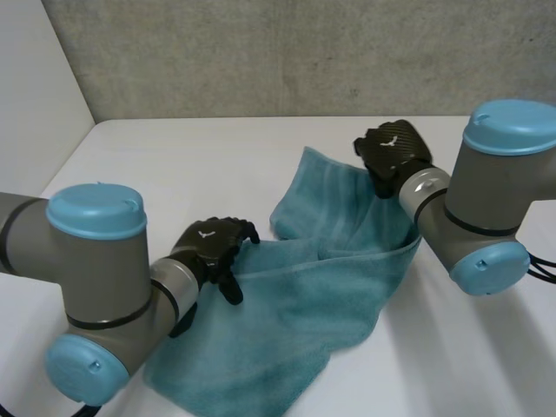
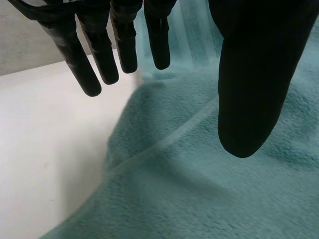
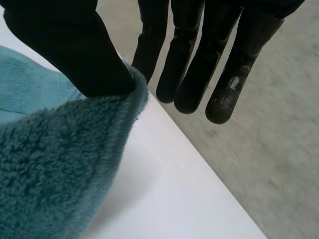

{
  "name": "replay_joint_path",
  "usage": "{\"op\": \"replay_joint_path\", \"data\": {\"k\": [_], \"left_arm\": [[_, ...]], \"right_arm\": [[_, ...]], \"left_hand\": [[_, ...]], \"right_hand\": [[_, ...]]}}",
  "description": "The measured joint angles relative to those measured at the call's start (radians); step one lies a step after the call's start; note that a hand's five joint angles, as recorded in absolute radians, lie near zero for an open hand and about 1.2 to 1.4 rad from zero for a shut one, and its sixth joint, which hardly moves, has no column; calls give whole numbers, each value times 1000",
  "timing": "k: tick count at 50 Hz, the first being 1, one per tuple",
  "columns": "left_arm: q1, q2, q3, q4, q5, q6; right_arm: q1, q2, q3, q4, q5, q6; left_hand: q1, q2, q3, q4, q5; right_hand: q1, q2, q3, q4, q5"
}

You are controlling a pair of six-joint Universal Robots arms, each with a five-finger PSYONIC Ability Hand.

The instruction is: Fold the laundry

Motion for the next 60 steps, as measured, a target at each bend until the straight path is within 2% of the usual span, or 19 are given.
{"op": "replay_joint_path", "data": {"k": [4, 10, 19, 30, 43, 45, 46, 47, 49, 52, 60], "left_arm": [[-28, -21, 3, 7, -2, 0], [-46, -36, 9, 6, 0, 0], [-63, -60, 21, 8, 3, 0], [-68, -110, 44, 31, 1, 5], [-68, -160, 91, 34, -5, 47], [-68, -167, 96, 34, -7, 51], [-68, -174, 100, 35, -12, 54], [-68, -174, 100, 35, -12, 54], [-68, -181, 106, 41, -23, 60], [-68, -175, 116, 59, -40, 67], [-63, -101, 196, 148, -67, 90]], "right_arm": [[-31, -23, 34, 2, 59, 21], [-71, -27, 71, 8, 84, 3], [-106, -25, 122, 10, 79, -9], [-114, -25, 139, 10, 72, -5], [-111, -25, 116, 7, 71, -5], [-111, -25, 111, 7, 71, -5], [-110, -25, 105, 7, 71, -5], [-110, -25, 105, 7, 71, -5], [-108, -25, 95, 6, 72, -6], [-104, -25, 81, 6, 73, -6], [-101, -22, -35, 1, 85, 4]], "left_hand": [[29, 31, 30, 31, 30], [93, 93, 93, 95, 93], [195, 195, 194, 195, 193], [155, 153, 153, 151, 149], [203, 203, 203, 205, 203], [289, 289, 278, 279, 276], [438, 421, 421, 421, 422], [438, 421, 421, 421, 422], [690, 677, 675, 668, 669], [748, 771, 769, 771, 759], [765, 800, 798, 800, 784]], "right_hand": [[0, 0, 1, 4, 0], [0, 0, 1, 4, 0], [0, 0, 1, 4, 0], [0, 0, 1, 4, 0], [0, 0, 6, 4, 4], [0, 0, 6, 4, 4], [0, 0, 6, 4, 4], [0, 0, 6, 4, 4], [0, 0, 6, 4, 4], [0, 0, 6, 4, 4], [0, 0, 6, 4, 5]]}}
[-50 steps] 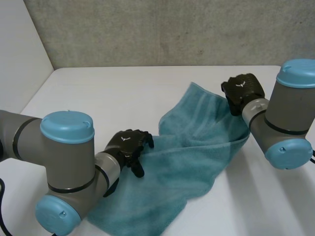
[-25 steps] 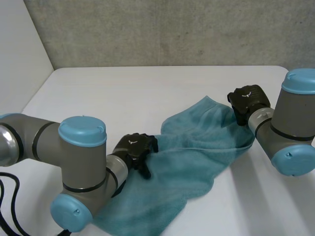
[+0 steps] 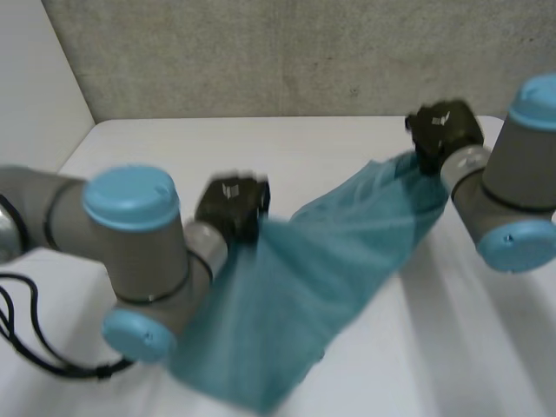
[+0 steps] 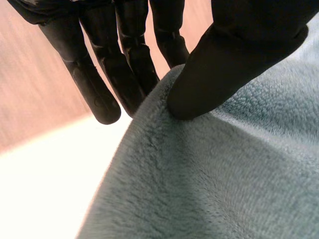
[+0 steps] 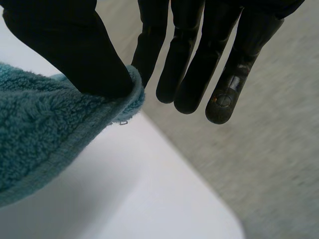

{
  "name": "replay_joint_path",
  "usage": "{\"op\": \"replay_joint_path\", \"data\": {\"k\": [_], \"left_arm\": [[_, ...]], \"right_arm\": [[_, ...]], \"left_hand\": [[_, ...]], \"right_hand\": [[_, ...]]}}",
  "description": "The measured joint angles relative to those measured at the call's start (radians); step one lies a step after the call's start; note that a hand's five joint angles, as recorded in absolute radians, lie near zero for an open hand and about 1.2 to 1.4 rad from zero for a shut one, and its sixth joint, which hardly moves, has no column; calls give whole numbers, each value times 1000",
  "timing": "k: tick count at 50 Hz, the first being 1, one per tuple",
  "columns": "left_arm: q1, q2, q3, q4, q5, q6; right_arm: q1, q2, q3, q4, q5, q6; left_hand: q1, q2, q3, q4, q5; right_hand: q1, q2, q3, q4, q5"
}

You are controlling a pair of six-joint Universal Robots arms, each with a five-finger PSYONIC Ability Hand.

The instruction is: Fold the laundry

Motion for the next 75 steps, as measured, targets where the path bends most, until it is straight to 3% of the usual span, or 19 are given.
{"op": "replay_joint_path", "data": {"k": [10, 19, 26, 36, 39, 40, 44, 50, 63, 75], "left_arm": [[72, 167, 204, 226, -57, 7], [137, 320, 142, 387, -111, 11], [165, 401, -101, 364, -101, 18], [166, 448, -530, 285, -23, 65], [164, 444, -588, 273, -14, 77], [164, 442, -598, 271, -13, 79], [174, 440, -605, 265, -12, 84], [185, 459, -563, 259, -14, 84], [186, 561, -428, 232, -13, 81], [182, 565, -326, 214, -13, 79]], "right_arm": [[1, -27, -262, -63, 93, 132], [-11, -169, -204, -137, 127, 278], [-43, -240, 28, -70, 67, 244], [-111, -304, 405, 167, -109, 73], [-122, -306, 453, 207, -141, 32], [-128, -308, 462, 217, -149, 21], [-155, -336, 461, 234, -161, 5], [-177, -401, 429, 230, -167, 32], [-236, -498, 424, 240, -293, 146], [-302, -530, 622, 217, -341, 294]], "left_hand": [[5, 5, 4, 5, 5], [6, 5, 5, 5, 5], [9, 6, 6, 5, 5], [19, 6, 6, 5, 16], [19, 6, 6, 5, 16], [19, 6, 6, 5, 16], [19, 6, 6, 5, 16], [22, 6, 6, 5, 16], [22, 6, 6, 5, 16], [22, 6, 6, 5, 16]], "right_hand": [[0, 0, 0, 0, 0], [0, 0, 0, 0, 0], [2, 0, 0, 0, 0], [5, 7, 0, 0, 0], [-23, -39, -45, -51, -34], [-121, -184, -190, -197, -152], [-443, -592, -596, -606, -565], [-634, -784, -796, -811, -776], [-708, -875, -895, -892, -868], [-708, -875, -895, -892, -868]]}}
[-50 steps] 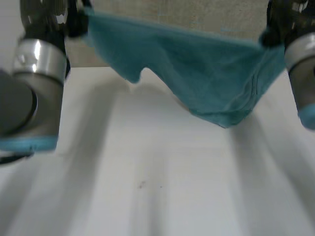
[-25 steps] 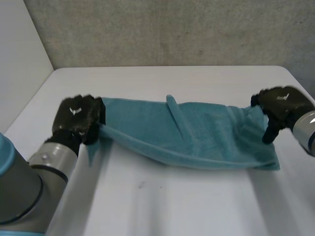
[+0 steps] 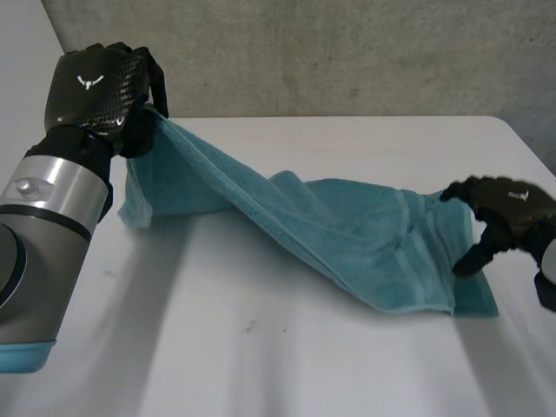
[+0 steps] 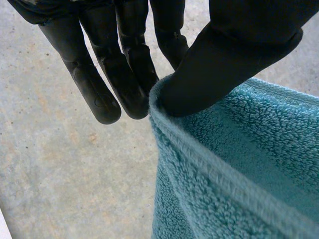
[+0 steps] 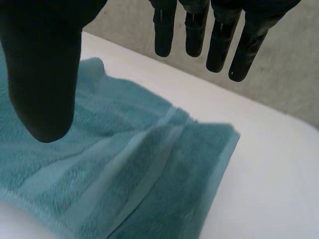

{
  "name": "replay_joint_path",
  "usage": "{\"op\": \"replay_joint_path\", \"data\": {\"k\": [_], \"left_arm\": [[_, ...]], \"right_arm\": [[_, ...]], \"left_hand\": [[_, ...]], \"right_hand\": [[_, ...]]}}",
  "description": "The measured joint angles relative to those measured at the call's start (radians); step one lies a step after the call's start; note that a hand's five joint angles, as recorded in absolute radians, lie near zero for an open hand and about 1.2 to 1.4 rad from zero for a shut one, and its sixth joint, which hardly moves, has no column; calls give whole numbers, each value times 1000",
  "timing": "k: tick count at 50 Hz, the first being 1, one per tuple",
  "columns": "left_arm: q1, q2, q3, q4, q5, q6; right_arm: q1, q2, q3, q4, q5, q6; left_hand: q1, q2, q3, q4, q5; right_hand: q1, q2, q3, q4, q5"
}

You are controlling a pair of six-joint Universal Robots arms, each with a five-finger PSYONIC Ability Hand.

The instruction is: Fold the laundry

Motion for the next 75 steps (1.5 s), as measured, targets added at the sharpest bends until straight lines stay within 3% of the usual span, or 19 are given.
{"op": "replay_joint_path", "data": {"k": [8, 18, 30, 39, 47, 54, 59, 66, 75], "left_arm": [[4, -29, 18, 3, -1, -1], [12, -51, 33, 5, -3, -3], [32, -51, 67, 4, -5, -6], [32, -50, 79, 6, -7, -7], [46, -51, 80, 7, -8, -8], [58, -52, 79, 6, -8, -9], [70, -64, 79, 6, -7, -12], [74, -108, 94, 7, -8, -13], [74, -158, 125, 5, -11, -12]], "right_arm": [[-12, 5, 210, -204, -80, 15], [3, 109, 295, -352, -139, -41], [43, 244, 278, -470, -91, -121], [54, 305, 231, -549, 18, -161], [56, 343, 177, -543, 87, -221], [48, 315, 164, -490, 97, -225], [22, 230, 163, -344, 55, -223], [-36, 191, 180, -195, -91, -213], [-60, 205, 213, -198, -152, -142]], "left_hand": [[0, 0, 0, 0, 0], [0, 0, 0, 0, 0], [0, 0, 0, 0, 0], [0, 0, 0, 0, 0], [0, 0, 0, 0, 0], [0, 0, 0, 0, 0], [0, 0, 0, 0, 0], [0, 0, 0, 0, 0], [0, 0, 0, 0, 0]], "right_hand": [[0, 0, 0, 0, 0], [4, 6, 12, 7, 13], [177, 215, 232, 219, 208], [252, 307, 323, 313, 295], [249, 304, 323, 313, 297], [248, 304, 314, 305, 294], [248, 304, 314, 301, 294], [248, 304, 314, 301, 294], [248, 304, 314, 301, 294]]}}
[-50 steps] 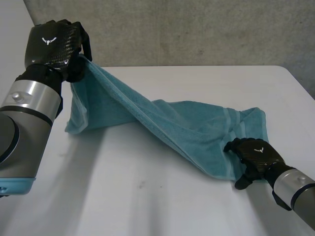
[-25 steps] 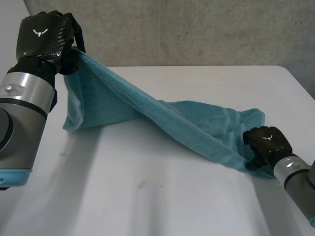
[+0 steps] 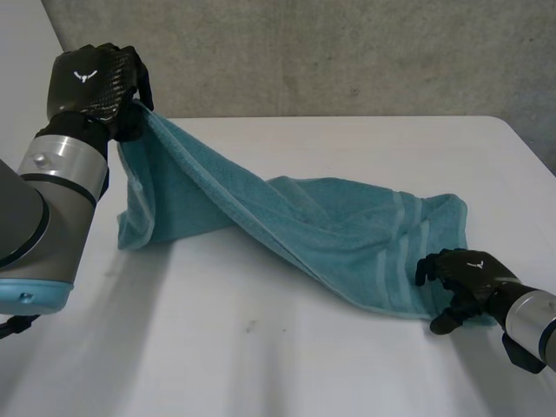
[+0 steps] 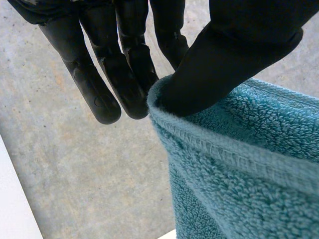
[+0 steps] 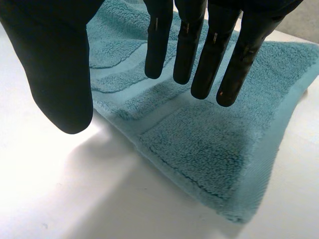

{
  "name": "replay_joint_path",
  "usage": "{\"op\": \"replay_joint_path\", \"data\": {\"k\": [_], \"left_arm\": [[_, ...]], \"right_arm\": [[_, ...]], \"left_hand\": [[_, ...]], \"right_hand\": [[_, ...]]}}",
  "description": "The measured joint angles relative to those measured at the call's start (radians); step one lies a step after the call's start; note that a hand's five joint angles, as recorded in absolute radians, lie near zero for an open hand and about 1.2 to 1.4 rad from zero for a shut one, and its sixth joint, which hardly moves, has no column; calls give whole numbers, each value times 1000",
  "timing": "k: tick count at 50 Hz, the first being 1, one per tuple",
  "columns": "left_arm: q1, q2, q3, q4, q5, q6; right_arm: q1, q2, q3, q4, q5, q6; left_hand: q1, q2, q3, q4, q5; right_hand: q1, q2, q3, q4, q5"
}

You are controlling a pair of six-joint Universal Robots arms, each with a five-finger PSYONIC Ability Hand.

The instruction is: Fold the laundry

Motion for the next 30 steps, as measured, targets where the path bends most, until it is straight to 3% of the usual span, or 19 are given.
{"op": "replay_joint_path", "data": {"k": [10, 23, 24, 30], "left_arm": [[17, -32, 30, -2, -1, 0], [27, -35, 36, -2, -1, 0], [27, -35, 37, -2, -1, 0], [27, -35, 38, -2, -1, 0]], "right_arm": [[26, 35, -7, -68, 6, 78], [69, 141, -66, -106, 43, 64], [68, 145, -72, -108, 49, 63], [65, 154, -89, -120, 65, 62]], "left_hand": [[0, 0, 0, 0, 0], [1, 0, 0, 0, 0], [1, 0, 0, 0, 0], [1, 0, 0, 0, 0]], "right_hand": [[2, 1, 2, 3, 3], [40, 42, 51, 51, 41], [126, 147, 146, 147, 130], [169, 198, 201, 204, 186]]}}
